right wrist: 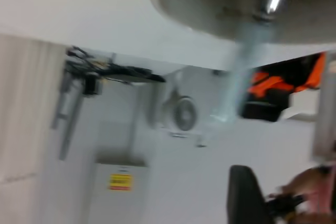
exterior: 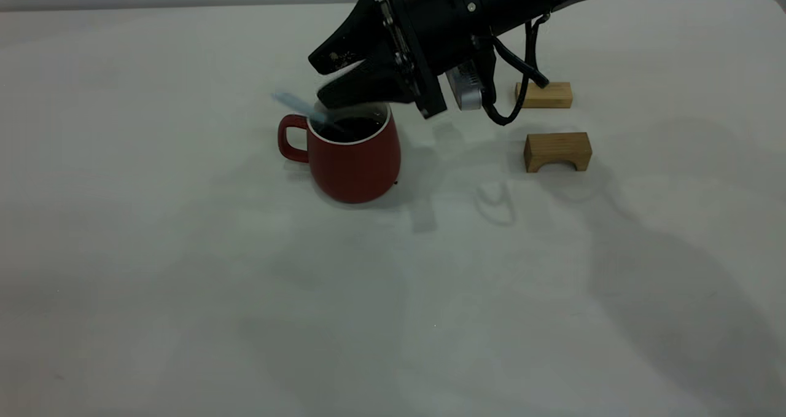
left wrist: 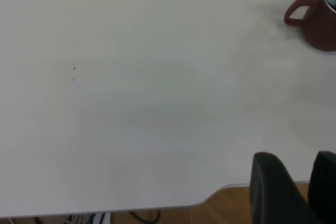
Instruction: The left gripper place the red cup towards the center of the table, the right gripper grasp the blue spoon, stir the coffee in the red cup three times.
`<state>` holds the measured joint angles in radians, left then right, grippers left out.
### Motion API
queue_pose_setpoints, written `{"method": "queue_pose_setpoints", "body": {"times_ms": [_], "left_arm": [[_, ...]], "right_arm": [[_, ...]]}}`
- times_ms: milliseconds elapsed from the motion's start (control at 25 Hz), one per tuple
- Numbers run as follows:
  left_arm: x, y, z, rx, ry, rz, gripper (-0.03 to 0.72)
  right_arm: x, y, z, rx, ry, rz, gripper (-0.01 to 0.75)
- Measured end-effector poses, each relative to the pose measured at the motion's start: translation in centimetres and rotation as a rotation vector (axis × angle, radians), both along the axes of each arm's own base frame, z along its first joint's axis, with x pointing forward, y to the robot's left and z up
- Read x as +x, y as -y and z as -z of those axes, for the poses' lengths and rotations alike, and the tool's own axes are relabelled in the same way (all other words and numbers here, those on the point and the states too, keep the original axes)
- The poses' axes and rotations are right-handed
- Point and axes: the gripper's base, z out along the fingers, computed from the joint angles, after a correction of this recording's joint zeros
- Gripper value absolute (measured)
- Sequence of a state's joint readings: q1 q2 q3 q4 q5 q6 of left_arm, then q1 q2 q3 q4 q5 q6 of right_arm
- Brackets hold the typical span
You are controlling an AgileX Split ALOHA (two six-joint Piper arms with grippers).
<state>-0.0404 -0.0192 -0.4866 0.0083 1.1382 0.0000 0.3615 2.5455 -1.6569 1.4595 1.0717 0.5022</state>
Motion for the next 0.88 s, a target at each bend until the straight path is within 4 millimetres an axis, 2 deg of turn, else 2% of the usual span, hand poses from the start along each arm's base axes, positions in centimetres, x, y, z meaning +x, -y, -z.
{"method": "queue_pose_setpoints", "body": {"times_ms": [120,200,400,560,760,880], "left_arm": [[0.0,0.0,0.0,0.000,0.000,0.000,0.243],[0.0,0.0,0.0,0.000,0.000,0.000,0.243],[0.0,0.0,0.0,0.000,0.000,0.000,0.243],[0.0,0.0,0.0,0.000,0.000,0.000,0.243],[0.0,0.0,0.0,0.000,0.000,0.000,0.243],[0.0,0.0,0.0,0.000,0.000,0.000,0.243]], "right_arm": [[-0.2,0.2,-1.5,-0.037,0.139,-0.102,0.504],[-0.3,0.4,-3.9,-0.081,0.250,-0.181,0.513],[-1.2,1.9,-12.6,-0.237,0.548,-0.358,0.510],[-2.9,3.3,-19.9,-0.327,0.759,-0.422,0.498],[-6.5,5.0,-28.3,-0.338,1.030,-0.484,0.478],[-9.3,6.4,-31.9,-0.365,1.218,-0.627,0.463]]}}
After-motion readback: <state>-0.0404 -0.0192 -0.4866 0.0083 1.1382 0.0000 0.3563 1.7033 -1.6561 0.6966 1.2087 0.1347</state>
